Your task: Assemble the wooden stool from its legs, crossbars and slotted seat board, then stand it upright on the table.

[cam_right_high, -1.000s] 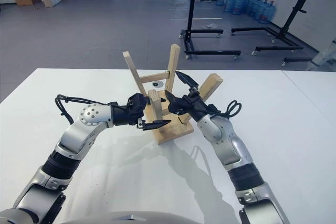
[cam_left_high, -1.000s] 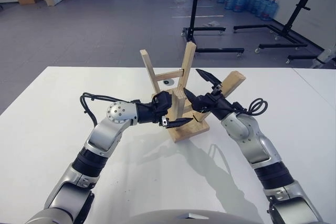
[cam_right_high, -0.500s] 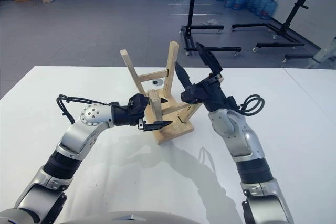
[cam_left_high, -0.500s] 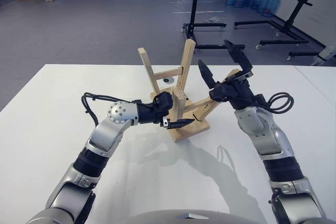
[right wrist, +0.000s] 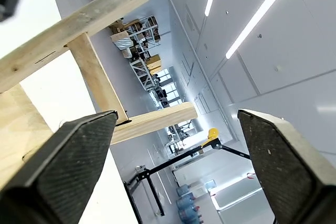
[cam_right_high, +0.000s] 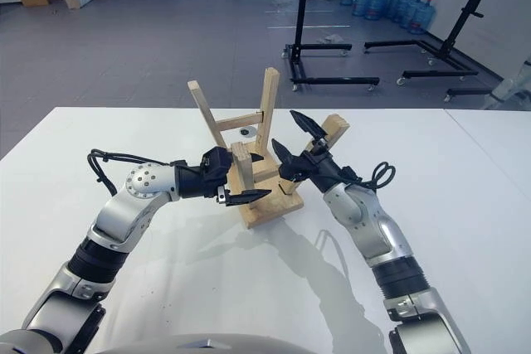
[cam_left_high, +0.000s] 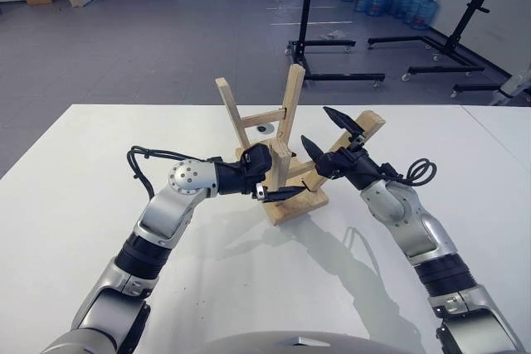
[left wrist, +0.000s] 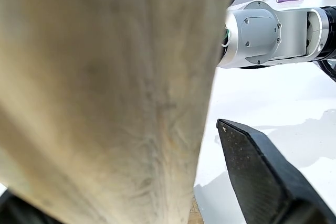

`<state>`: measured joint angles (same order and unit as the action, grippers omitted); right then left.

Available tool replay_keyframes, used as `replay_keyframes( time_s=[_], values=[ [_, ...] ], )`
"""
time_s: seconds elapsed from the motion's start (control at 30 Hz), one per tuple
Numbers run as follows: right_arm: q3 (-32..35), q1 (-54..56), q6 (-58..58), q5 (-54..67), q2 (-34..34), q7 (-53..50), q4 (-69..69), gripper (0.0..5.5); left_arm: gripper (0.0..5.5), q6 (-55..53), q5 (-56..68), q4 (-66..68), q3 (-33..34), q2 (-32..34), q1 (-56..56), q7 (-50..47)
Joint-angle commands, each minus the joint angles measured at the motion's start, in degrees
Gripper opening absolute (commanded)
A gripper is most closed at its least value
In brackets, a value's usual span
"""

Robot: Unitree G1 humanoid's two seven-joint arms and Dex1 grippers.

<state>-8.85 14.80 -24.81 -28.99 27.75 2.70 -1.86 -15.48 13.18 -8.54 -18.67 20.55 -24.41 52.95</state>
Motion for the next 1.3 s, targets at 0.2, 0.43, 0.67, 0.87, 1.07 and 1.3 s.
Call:
replay_keyframes(
  time_s=[0.2,0.43,0.67,0.87,1.07,1.3],
  values=[
    [20.77,13.06,-0.42,30.31,0.1,-1.72,-1.21,4.25,3.65,0.09,-0.15,-0.22,0.69,0.32,-0.62,-0.08],
    [20.74,5.91,7.93,40.99,-3.49,10.76,-14.07,4.25,3.65,0.38,-0.29,0.31,0.88,0.33,-1.98,0.31],
    [17.87,1.12,25.31,64.46,-10.25,23.9,3.13,4.25,3.65,0.45,0.28,2.77,1.78,0.31,-3.88,1.16],
    [10.56,-3.79,31.21,62.14,-7.57,31.41,8.38,4.25,3.65,1.49,-0.34,3.67,1.42,0.9,-4.12,2.13],
    [6.92,-3.36,31.96,60.44,-8.8,31.31,11.84,4.25,3.65,2.06,-0.83,4.27,0.44,1.13,-3.35,2.64],
    [6.18,-5.05,29.92,55.89,-6.84,33.37,10.51,4.25,3.65,4.13,-3.76,7.16,0.06,4.84,1.04,2.24]
  ],
)
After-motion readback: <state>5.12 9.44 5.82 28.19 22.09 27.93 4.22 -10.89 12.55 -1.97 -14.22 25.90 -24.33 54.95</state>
